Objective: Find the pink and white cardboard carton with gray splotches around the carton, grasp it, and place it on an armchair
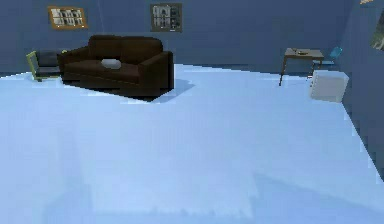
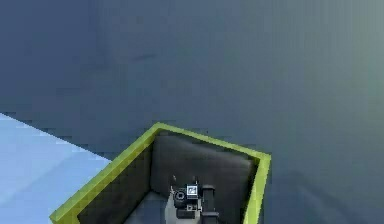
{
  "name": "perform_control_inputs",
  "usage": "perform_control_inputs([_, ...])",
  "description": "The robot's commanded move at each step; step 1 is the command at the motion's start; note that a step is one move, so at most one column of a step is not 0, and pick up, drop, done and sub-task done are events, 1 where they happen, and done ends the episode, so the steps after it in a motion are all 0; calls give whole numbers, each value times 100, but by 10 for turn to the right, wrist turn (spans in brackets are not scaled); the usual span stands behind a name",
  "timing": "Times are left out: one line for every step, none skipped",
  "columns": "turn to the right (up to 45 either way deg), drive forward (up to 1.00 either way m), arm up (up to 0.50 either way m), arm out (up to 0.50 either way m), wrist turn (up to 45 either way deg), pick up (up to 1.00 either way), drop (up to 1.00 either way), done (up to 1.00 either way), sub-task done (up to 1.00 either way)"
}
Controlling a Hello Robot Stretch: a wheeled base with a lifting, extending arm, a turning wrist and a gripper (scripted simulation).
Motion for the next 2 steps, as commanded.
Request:
perform_control_inputs([0, 0, 0, -8, 0, 0, 0, 0, 0])
perform_control_inputs([0, 0, 0, 0, 0, 0, 0, 100, 0])
